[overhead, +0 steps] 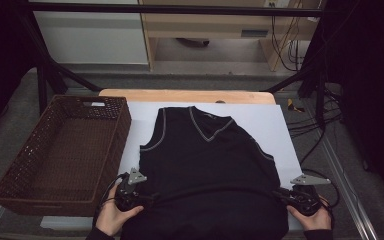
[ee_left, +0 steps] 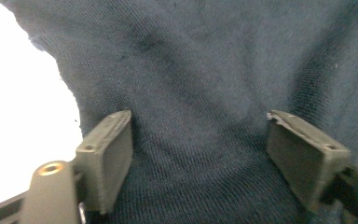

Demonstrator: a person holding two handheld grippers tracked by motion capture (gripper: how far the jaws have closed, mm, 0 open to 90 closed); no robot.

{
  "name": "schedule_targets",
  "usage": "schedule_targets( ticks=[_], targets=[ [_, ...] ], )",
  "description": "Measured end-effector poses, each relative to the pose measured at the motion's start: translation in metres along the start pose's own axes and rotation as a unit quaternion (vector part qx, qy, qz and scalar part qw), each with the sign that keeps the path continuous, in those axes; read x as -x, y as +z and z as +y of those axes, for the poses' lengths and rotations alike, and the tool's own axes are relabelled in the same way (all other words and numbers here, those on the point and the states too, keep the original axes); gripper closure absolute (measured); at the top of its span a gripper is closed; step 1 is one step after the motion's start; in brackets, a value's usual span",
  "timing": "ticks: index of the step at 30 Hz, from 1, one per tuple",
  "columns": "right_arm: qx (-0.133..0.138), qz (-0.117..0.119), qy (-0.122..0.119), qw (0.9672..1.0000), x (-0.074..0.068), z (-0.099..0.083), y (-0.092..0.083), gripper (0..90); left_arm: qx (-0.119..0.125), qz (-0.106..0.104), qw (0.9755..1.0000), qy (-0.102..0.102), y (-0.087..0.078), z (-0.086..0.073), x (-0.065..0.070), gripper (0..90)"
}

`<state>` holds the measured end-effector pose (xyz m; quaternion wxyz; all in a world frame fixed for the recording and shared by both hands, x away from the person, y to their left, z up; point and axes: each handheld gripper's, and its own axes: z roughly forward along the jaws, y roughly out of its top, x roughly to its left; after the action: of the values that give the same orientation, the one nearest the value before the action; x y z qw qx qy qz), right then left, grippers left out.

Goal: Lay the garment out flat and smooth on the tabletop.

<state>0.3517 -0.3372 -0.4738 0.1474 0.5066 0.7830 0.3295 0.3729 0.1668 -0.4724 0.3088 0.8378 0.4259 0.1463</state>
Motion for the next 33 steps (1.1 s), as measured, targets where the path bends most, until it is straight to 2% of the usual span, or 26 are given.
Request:
schedule_targets(
  ticks=[2, 3, 4, 5, 6, 8, 10, 12, 16, 18, 19, 21, 22, 23, 24, 26, 27, 28, 30, 31, 33],
  targets=[
    [-0.003, 0.01, 0.002, 0.9999, 0.0, 0.0, 0.0, 83.6, -0.003, 0.011, 0.9999, -0.01, -0.004, 0.0, -0.003, 44.9],
    [-0.004, 0.017, 0.008, 0.9998, -0.001, 0.0, 0.0, 84.8, -0.007, 0.008, 0.9997, -0.022, -0.007, 0.0, -0.005, 62.5],
    [-0.002, 0.017, 0.007, 0.9998, -0.001, 0.0, 0.0, 85.8, -0.01, -0.001, 0.9995, -0.031, -0.008, -0.001, -0.007, 75.7],
    [-0.004, 0.018, 0.007, 0.9998, -0.001, 0.0, 0.0, 86.4, -0.011, -0.002, 0.9994, -0.032, -0.009, -0.001, -0.008, 81.0],
    [-0.005, 0.02, 0.008, 0.9998, -0.001, 0.0, -0.001, 86.8, -0.016, -0.004, 0.9993, -0.033, -0.011, -0.002, -0.009, 84.6],
    [-0.005, 0.02, 0.013, 0.9997, -0.001, 0.0, -0.002, 87.3, -0.021, -0.007, 0.9994, -0.027, -0.014, -0.003, -0.008, 86.3],
    [-0.004, 0.011, 0.007, 0.9999, 0.002, -0.001, -0.007, 87.6, -0.027, -0.014, 0.9992, -0.028, -0.018, -0.006, -0.01, 87.1],
    [0.007, 0.009, 0.011, 0.9999, 0.006, -0.003, -0.014, 87.8, -0.031, -0.015, 0.9992, -0.023, -0.023, -0.009, -0.01, 87.6],
    [0.012, 0.011, 0.013, 0.9998, 0.012, -0.009, -0.028, 88.1, -0.045, -0.004, 0.999, -0.006, -0.039, -0.015, -0.007, 87.9],
    [0.005, 0.02, 0.004, 0.9998, 0.01, -0.012, -0.032, 88.1, -0.05, 0.002, 0.9986, 0.016, -0.049, -0.018, 0.005, 87.9],
    [-0.011, 0.034, -0.001, 0.9994, 0.007, -0.014, -0.032, 88.0, -0.046, 0.001, 0.9986, 0.027, -0.054, -0.019, 0.011, 87.8],
    [-0.021, 0.048, -0.014, 0.9985, 0.001, -0.016, -0.031, 87.3, -0.033, -0.007, 0.9987, 0.038, -0.058, -0.02, 0.016, 87.3],
    [-0.019, 0.053, -0.018, 0.9982, 0.0, -0.015, -0.031, 86.5, -0.018, -0.01, 0.9991, 0.038, -0.058, -0.02, 0.016, 86.6],
    [-0.015, 0.056, -0.016, 0.9982, -0.001, -0.014, -0.031, 84.8, -0.012, -0.013, 0.9994, 0.029, -0.057, -0.019, 0.015, 85.0],
    [-0.002, 0.053, -0.019, 0.9984, -0.001, -0.011, -0.03, 77.0, -0.003, -0.02, 0.9995, 0.022, -0.056, -0.017, 0.013, 79.4],
    [0.024, 0.047, -0.019, 0.9984, -0.001, -0.005, -0.029, 68.0, 0.021, -0.031, 0.9993, 0.004, -0.051, -0.013, 0.013, 62.5],
    [0.034, 0.046, -0.018, 0.9982, 0.0, -0.001, -0.028, 61.6, 0.031, -0.031, 0.999, 0.006, -0.049, -0.01, 0.014, 60.4],
    [0.051, 0.041, -0.022, 0.9976, 0.0, 0.004, -0.026, 57.1, 0.044, -0.031, 0.9985, 0.008, -0.045, -0.008, 0.015, 54.6],
    [0.07, 0.035, -0.03, 0.9965, 0.001, 0.015, -0.021, 50.2, 0.05, -0.04, 0.998, 0.0, -0.037, 0.0, 0.016, 43.4],
    [0.079, 0.03, -0.031, 0.9959, 0.001, 0.02, -0.017, 47.2, 0.051, -0.045, 0.9977, -0.003, -0.033, 0.003, 0.015, 41.6],
    [0.084, 0.023, -0.037, 0.9955, 0.003, 0.031, -0.009, 46.6, 0.059, -0.05, 0.997, -0.004, -0.023, 0.01, 0.014, 36.9]
  ],
)
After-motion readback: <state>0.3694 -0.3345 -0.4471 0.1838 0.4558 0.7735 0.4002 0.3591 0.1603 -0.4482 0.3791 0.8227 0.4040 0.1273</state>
